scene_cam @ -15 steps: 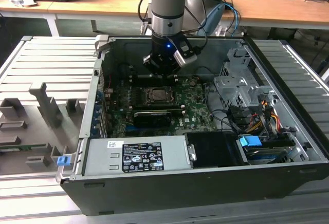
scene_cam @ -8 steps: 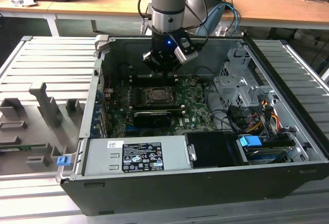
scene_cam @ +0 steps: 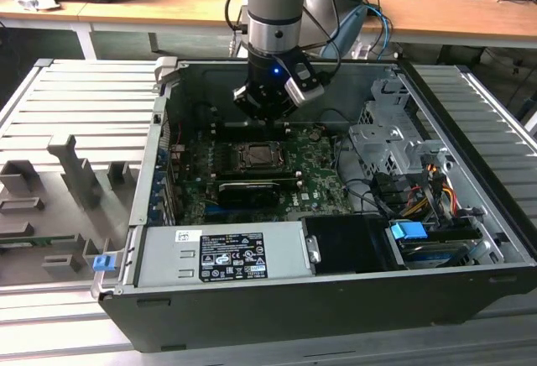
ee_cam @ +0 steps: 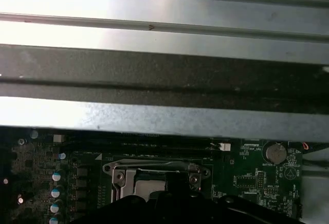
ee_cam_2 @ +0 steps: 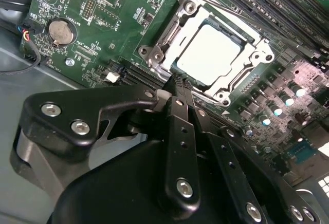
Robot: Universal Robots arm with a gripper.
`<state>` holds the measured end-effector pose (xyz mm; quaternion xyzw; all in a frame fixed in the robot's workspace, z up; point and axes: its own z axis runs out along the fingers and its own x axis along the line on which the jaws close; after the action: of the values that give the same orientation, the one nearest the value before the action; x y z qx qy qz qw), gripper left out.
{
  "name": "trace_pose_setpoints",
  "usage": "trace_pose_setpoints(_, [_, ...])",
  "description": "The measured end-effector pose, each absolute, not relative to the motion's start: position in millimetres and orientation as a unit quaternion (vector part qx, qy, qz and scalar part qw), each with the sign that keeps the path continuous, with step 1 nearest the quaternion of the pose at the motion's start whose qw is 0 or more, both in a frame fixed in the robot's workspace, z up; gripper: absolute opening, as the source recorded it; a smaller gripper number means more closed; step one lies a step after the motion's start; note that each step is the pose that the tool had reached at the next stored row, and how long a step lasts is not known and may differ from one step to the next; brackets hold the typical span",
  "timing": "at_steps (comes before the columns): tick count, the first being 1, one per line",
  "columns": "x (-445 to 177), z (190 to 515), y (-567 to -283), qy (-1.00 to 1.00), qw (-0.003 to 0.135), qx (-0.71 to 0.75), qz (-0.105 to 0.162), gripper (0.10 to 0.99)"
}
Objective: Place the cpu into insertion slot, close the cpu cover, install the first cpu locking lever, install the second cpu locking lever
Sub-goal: 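Install the second cpu locking lever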
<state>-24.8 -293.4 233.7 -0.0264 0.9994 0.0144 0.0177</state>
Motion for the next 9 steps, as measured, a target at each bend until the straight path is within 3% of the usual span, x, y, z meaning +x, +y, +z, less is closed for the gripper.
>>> trace_pose_setpoints(9, [-24.8, 233.7, -294.6, 0.999, 0.018, -0.026, 0.014, 0.106])
